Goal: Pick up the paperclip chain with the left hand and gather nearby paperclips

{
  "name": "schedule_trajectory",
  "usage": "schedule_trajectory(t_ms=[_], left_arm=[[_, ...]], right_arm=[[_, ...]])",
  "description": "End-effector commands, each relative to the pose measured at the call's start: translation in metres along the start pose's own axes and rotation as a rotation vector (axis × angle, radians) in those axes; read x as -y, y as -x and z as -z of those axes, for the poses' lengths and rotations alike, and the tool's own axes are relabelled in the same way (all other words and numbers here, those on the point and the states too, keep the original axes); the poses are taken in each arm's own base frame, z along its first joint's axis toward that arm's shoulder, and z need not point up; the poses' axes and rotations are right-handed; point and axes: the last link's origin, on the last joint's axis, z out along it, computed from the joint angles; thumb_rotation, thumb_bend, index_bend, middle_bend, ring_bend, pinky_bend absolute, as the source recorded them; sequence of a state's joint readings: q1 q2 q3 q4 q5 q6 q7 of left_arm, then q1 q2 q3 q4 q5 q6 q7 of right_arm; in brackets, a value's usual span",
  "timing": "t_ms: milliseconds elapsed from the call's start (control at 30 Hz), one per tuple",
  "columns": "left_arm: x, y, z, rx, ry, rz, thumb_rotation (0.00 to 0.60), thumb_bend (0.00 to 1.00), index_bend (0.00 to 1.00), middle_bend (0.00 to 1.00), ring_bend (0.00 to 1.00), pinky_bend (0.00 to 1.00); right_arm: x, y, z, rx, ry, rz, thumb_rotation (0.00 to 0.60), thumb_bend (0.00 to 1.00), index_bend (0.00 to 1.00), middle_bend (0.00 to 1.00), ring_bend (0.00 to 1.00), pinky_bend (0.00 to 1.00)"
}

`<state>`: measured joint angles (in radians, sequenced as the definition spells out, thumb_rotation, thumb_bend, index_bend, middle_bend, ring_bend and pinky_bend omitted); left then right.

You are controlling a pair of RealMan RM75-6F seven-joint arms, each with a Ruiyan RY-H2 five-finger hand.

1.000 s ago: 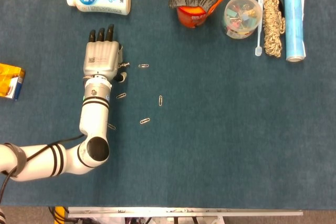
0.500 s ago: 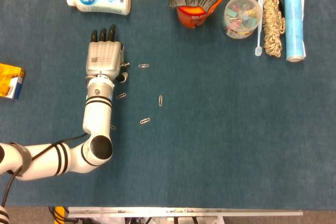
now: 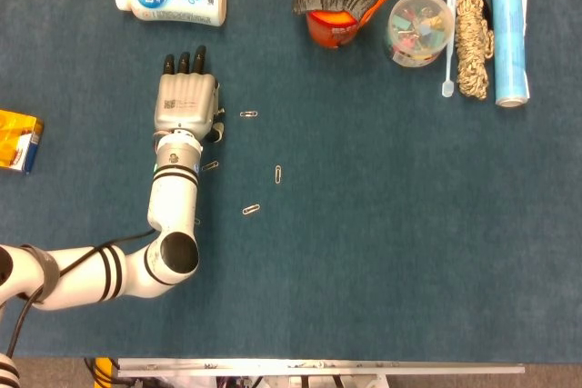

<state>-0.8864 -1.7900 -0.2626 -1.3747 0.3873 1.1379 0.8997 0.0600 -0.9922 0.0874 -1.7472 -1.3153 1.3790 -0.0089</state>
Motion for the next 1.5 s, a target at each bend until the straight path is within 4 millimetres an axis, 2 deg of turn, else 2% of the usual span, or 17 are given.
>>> schedule_trajectory(t_ms=[33,1500], left_arm=[[-0.001,0.0,-0.001,-0.001,-0.001,-0.001,0.6,0.27,0.5,0.0,0.0,0.0],[-0.003,0.003,-0.015,0.017,-0.047,0.005,0.6,0.28,0.51,0.0,0.0,0.0]], right_arm=[[0.0,0.0,0.0,0.0,0.0,0.0,0.6,0.0,0.24,0.23,0.24,0.55],[0.0,0.0,-0.001,0.003,-0.001,-0.001,0.6,0.0,0.24,0.23,0.24,0.55]])
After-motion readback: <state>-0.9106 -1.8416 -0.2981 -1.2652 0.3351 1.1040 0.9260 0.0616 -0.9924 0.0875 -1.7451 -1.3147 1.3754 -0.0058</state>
